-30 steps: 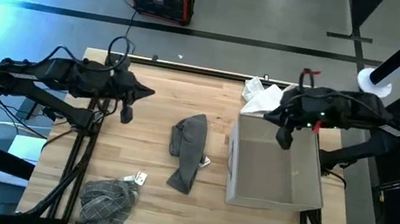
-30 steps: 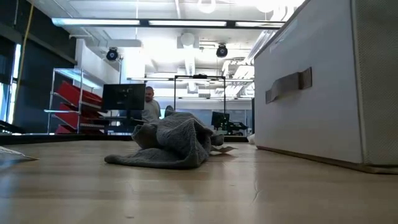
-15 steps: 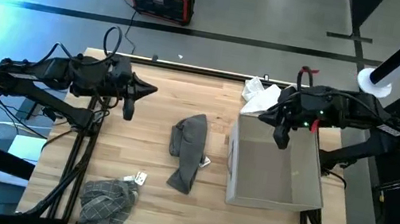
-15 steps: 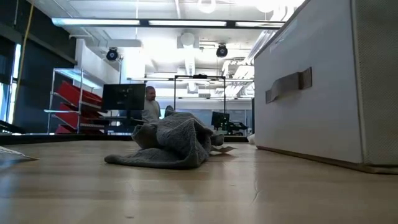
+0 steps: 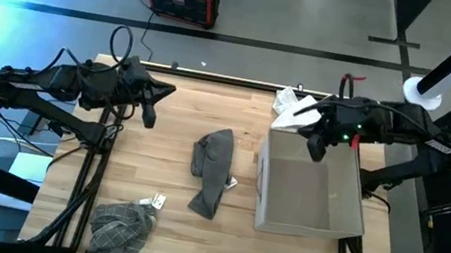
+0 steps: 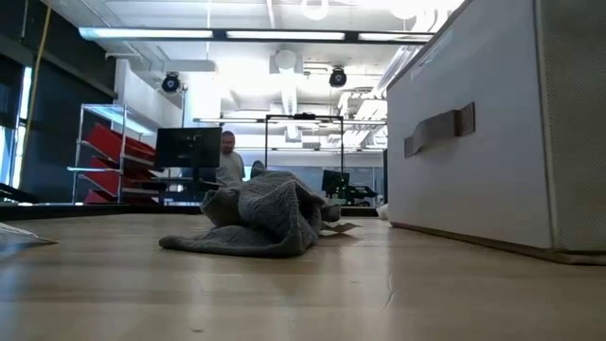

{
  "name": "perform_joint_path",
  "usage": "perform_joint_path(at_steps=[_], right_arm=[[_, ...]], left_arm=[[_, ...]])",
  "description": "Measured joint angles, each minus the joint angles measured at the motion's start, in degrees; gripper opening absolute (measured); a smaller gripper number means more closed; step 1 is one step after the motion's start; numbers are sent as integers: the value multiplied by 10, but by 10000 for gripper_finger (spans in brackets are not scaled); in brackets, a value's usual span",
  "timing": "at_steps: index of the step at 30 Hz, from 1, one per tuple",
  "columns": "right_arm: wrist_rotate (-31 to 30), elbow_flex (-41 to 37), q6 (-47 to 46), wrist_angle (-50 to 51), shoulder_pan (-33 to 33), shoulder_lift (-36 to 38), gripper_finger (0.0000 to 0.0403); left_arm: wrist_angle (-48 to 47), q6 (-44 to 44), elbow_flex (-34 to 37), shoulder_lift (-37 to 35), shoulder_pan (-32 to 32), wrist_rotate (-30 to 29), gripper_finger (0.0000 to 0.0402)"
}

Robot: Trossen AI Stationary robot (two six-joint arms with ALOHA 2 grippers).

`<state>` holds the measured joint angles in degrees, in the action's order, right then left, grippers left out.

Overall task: Fold towel
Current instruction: Move the gray laundry organizer to the top center of the table

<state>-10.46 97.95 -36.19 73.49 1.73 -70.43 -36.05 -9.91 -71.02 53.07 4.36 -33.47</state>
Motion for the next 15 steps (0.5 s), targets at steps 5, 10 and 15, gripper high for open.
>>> perform_joint_path(at_steps=[5, 10, 15], right_arm=[[0, 0, -18, 29, -11, 0, 0], [-2, 0, 2, 85, -29, 0, 9], [-16, 0, 68, 166, -56, -6, 65]], left_arm=[[-12, 0, 0, -1, 0, 4, 64], [-59, -10, 0, -8, 0, 90, 92], [-130, -56, 0, -12, 0, 151, 101]])
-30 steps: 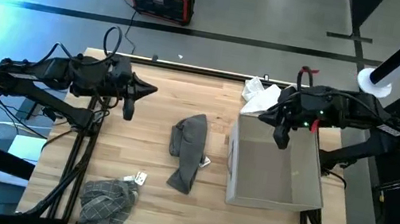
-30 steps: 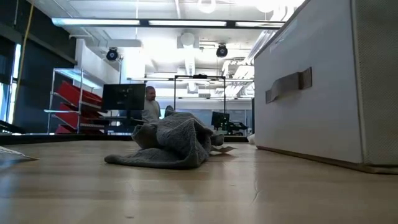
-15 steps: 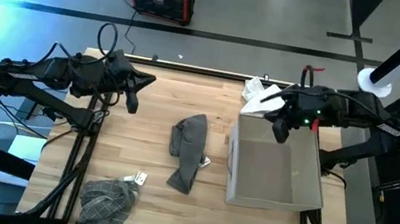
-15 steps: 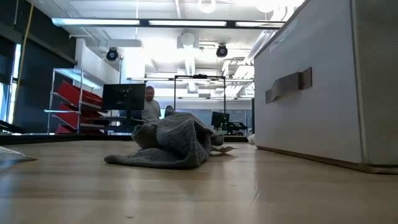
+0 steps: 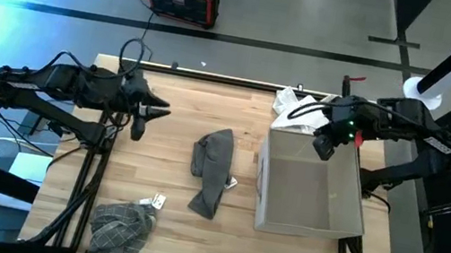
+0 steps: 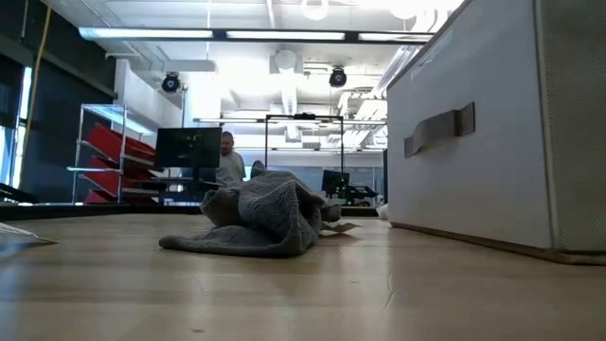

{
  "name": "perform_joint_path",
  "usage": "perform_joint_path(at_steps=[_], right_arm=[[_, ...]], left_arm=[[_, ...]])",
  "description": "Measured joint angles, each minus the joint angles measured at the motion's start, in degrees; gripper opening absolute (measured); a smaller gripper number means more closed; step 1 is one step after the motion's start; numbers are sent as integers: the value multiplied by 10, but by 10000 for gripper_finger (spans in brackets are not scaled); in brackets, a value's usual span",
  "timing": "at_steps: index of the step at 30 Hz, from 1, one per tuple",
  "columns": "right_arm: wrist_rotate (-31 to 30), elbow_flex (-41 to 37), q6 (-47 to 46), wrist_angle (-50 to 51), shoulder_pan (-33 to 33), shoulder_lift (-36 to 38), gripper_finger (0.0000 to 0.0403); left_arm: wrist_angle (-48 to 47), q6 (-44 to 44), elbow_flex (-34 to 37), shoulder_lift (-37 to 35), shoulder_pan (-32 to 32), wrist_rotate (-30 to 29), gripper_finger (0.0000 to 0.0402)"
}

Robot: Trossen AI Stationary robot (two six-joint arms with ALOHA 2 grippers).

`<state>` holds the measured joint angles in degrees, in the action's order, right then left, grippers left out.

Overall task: Fold towel
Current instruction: Move the gray laundry organizer to the top center of the table

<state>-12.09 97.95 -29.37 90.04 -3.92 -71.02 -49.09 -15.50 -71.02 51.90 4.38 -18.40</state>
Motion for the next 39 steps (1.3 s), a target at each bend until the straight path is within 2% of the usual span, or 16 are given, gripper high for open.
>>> perform_joint_path(at_steps=[6, 9, 12, 16, 19, 25, 27, 31, 36, 39], right_arm=[[7, -22, 146, -1, -23, -15, 152], [24, -66, 201, -1, -42, -18, 175], [41, -123, 262, 0, -67, -13, 180], [34, -195, 344, -27, -104, -7, 181], [53, -247, 398, -68, -136, -4, 181], [55, -332, 449, -153, -201, -4, 179], [59, -349, 449, -170, -215, -5, 164], [73, -362, 447, -170, -225, -6, 73], [116, -340, 433, -162, -225, -6, 7], [124, -295, 425, -144, -221, -5, 2]], left_arm=[[-118, -9, 1, 9, 0, 17, 101], [-140, -20, 4, 14, 0, 31, 101], [-140, -23, 13, 17, 0, 52, 101], [-137, -34, 16, 26, 0, 49, 101], [-137, -35, 16, 34, 0, 43, 101], [-137, -39, 16, 52, 0, 24, 101], [-137, -39, 16, 57, 0, 22, 101], [-137, -39, 16, 66, 0, 22, 101], [-140, -39, 16, 70, 0, 21, 101], [-144, -39, 16, 70, 0, 21, 101]])
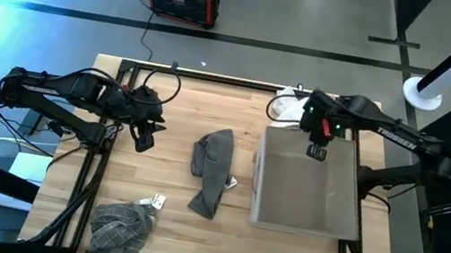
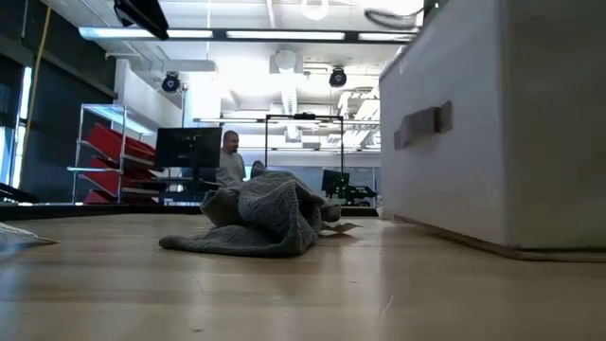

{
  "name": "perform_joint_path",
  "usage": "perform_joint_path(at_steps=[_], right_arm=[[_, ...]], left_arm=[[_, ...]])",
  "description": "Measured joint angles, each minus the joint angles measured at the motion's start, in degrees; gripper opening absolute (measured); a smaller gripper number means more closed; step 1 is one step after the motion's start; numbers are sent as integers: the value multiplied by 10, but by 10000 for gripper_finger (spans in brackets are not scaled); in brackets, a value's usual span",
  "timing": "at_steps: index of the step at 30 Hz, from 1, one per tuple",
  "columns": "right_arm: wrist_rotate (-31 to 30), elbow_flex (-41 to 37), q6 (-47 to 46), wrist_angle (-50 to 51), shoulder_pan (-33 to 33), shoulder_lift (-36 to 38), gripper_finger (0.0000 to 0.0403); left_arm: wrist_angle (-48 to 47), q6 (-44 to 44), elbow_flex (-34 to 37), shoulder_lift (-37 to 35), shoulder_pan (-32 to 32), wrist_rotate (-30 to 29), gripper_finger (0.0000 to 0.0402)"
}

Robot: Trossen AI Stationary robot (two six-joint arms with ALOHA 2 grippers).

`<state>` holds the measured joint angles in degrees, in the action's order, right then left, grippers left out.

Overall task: Fold towel
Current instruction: Move the gray laundry organizer to the top center of the table

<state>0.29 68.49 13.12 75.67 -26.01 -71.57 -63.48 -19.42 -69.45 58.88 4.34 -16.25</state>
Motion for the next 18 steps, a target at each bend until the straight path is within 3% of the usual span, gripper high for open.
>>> perform_joint_path(at_steps=[11, 18], right_arm=[[-19, 298, -26, 30, 5, -45, 1], [-117, 473, 38, -24, -9, -156, 0]], left_arm=[[-37, 0, 0, -23, 0, 1, 101], [-36, 8, 0, -23, 0, -10, 101]])
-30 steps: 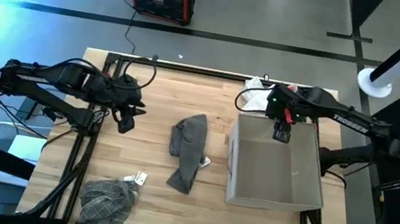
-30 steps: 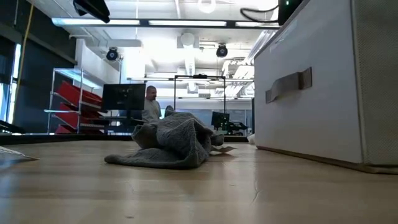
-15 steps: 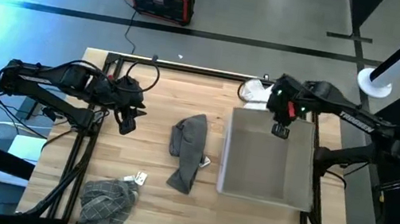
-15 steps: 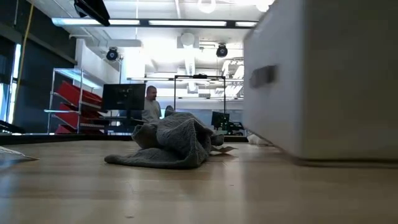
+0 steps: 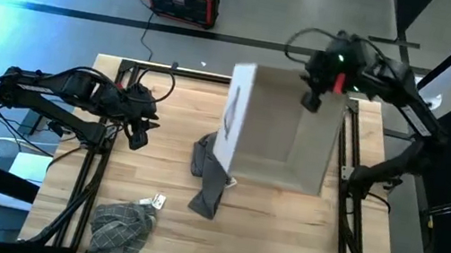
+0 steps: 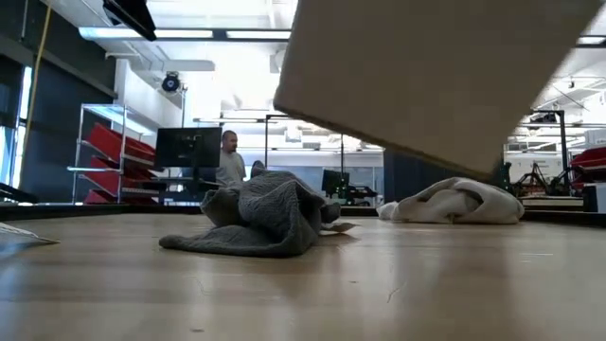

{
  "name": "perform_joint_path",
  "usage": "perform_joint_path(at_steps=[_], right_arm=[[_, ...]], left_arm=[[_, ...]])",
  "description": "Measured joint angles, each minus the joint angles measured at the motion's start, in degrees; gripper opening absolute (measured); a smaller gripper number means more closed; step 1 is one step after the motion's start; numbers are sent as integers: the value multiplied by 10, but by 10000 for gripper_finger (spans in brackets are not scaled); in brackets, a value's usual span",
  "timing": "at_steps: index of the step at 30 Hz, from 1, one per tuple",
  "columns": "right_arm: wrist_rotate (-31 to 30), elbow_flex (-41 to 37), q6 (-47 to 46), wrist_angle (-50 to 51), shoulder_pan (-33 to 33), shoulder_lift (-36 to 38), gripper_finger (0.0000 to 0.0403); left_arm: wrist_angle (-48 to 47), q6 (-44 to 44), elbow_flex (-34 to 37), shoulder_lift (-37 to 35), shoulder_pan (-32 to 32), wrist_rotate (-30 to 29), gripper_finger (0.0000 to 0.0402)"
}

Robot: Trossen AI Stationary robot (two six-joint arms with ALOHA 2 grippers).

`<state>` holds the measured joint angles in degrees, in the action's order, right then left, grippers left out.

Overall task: Fold towel
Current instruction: Move the gray laundry organizer to the top center of the table

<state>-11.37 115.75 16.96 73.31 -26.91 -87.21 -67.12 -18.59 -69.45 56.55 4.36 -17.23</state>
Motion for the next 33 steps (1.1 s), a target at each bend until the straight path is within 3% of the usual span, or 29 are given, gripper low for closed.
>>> perform_joint_path(at_steps=[3, 9, 16, 23, 27, 33], right_arm=[[-21, 52, 35, -38, -20, -66, 0], [-3, 126, 72, -92, -58, -194, 0], [92, 182, 84, -94, -63, -309, 0], [105, 183, 90, -159, -55, -352, 0], [65, 182, 86, -177, -56, -363, 2], [50, 182, 118, -195, -56, -364, 43]], left_arm=[[0, -4, 0, 0, 0, 0, 101], [-6, -33, 0, 0, 7, 0, 101], [-12, -39, 0, 0, 24, 0, 101], [-12, -40, 0, 0, 26, -16, 101], [-12, -44, 0, 0, 26, -16, 101], [-12, -43, 0, 0, 26, -18, 101]])
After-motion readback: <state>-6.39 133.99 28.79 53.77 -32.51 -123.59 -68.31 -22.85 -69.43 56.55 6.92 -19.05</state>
